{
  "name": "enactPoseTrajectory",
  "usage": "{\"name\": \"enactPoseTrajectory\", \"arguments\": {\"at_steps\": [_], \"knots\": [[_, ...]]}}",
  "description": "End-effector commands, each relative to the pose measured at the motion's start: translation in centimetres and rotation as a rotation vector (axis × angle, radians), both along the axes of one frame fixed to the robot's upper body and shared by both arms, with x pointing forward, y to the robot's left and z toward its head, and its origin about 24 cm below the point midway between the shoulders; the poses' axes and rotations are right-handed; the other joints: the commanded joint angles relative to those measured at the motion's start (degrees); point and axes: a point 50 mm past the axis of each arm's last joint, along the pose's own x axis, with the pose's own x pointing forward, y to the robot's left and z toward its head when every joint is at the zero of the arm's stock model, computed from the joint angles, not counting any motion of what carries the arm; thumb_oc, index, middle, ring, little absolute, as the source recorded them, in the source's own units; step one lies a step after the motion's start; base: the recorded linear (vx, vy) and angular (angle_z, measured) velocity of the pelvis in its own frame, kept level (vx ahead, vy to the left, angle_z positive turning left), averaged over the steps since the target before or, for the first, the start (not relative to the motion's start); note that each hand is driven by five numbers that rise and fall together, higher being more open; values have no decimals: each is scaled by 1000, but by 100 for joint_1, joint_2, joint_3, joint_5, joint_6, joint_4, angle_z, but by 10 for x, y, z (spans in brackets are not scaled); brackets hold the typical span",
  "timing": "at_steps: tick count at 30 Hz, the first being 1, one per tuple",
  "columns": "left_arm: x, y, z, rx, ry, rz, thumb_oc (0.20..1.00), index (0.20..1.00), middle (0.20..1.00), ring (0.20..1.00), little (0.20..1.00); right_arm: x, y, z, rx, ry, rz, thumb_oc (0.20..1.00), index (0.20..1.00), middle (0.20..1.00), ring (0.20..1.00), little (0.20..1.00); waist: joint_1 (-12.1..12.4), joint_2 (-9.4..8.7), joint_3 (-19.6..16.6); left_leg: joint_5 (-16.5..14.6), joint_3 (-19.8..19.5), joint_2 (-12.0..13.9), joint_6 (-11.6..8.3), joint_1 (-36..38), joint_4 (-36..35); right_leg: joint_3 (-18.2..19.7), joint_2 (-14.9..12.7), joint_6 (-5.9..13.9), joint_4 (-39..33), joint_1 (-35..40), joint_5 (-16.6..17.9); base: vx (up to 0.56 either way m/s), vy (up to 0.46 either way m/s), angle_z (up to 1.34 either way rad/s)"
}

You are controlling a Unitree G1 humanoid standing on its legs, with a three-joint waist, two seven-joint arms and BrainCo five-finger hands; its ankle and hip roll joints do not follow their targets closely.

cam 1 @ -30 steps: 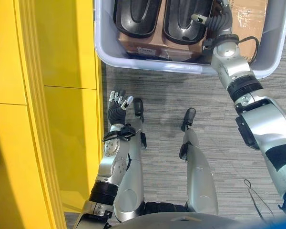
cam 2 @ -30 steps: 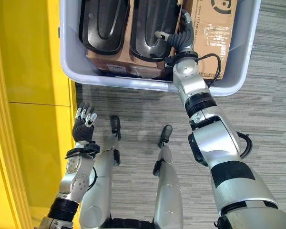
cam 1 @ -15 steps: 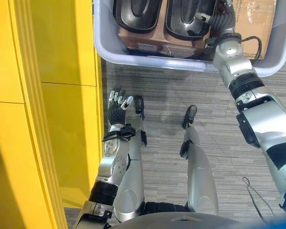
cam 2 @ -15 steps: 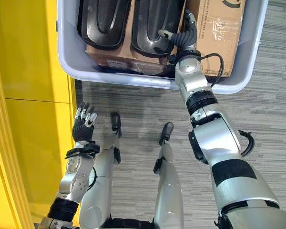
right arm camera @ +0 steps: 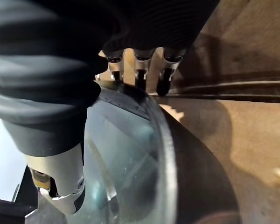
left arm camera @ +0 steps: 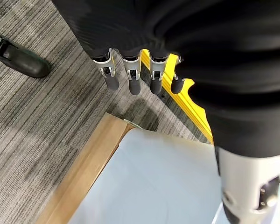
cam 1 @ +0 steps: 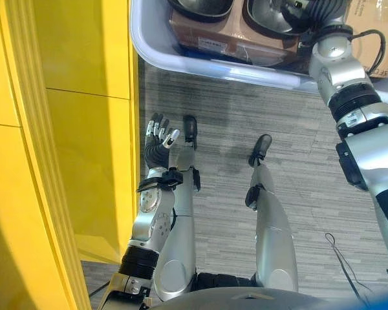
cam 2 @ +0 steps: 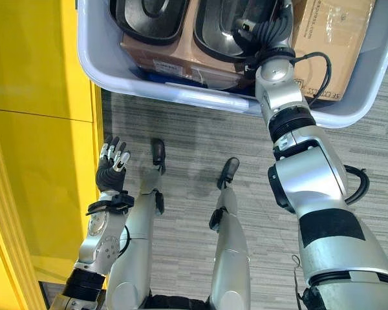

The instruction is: Move parts from the plastic box to the shelf.

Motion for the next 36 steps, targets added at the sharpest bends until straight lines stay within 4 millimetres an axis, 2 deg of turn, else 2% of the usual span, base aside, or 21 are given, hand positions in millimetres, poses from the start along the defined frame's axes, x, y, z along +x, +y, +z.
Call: {"name": "enactPoseTrajectory", "arguments": {"at_steps": [1,7,10,12,15,23,30,33,34,36], "knots": [[-22,12,15,6,-95,41,1000,1000,1000,1000,1000,-7,-12,24,-75,-66,-40,1000,1000,1000,1000,1000,201,189,-158,-1059,-357,-116,-297,-146,835,427,-125,167,457,150,-236,6,18,4],[-25,13,13,-4,-90,46,1000,1000,1000,1000,1000,-13,-48,25,15,-46,-130,1000,1000,1000,1000,1000,259,345,-158,-1109,-441,-139,-275,-518,994,412,-175,175,675,-270,-271,6,29,6],[-26,11,9,-12,-76,37,1000,1000,1000,1000,1000,-13,-68,8,188,-12,-137,1000,1000,1000,1000,1000,268,434,-158,-1116,-433,-144,-272,-576,979,431,-190,183,713,-374,-293,0,38,7],[-27,10,7,-8,-64,30,1000,1000,1000,1000,1000,-12,-77,-6,242,36,-146,200,200,200,200,200,268,459,-158,-1119,-413,-149,-263,-581,988,439,-201,180,724,-396,-306,-6,21,4],[-27,7,4,-2,-50,10,1000,1000,1000,1000,1000,-11,-87,-26,304,101,-168,200,200,200,200,200,277,496,-158,-1111,-397,-150,-248,-530,966,453,-209,157,713,-351,-335,-17,7,5],[-27,2,-1,-20,-27,-26,1000,1000,1000,1000,1000,-7,-81,-53,457,108,-97,200,200,200,200,200,256,449,-158,-1104,-345,-126,-237,-86,889,447,-204,137,674,33,-368,-15,0,1],[-23,-2,-4,-7,-11,-61,1000,1000,1000,1000,1000,0,-52,-81,557,106,31,200,200,200,200,200,200,269,-158,-1038,-261,-47,-274,808,650,412,-206,112,580,803,-359,-23,-22,-2],[-22,-1,-6,-1,-2,-64,1000,1000,1000,1000,1000,1,-43,-87,577,108,64,200,200,200,200,200,194,213,-158,-1001,-242,-34,-288,1050,551,399,-204,103,536,1018,-350,-18,-30,-7],[-21,0,-7,2,2,-62,1000,1000,1000,1000,1000,2,-34,-89,596,98,100,200,200,200,200,200,199,159,-158,-948,-216,-18,-303,1389,397,388,-204,90,433,1306,-337,-30,-50,-6],[-20,1,-9,9,11,-61,1000,1000,1000,1000,1000,1,-28,-96,602,100,123,200,200,200,200,200,204,107,-158,-880,-185,-6,-327,1770,218,379,-215,77,316,1644,-322,-19,-56,-6]]}}
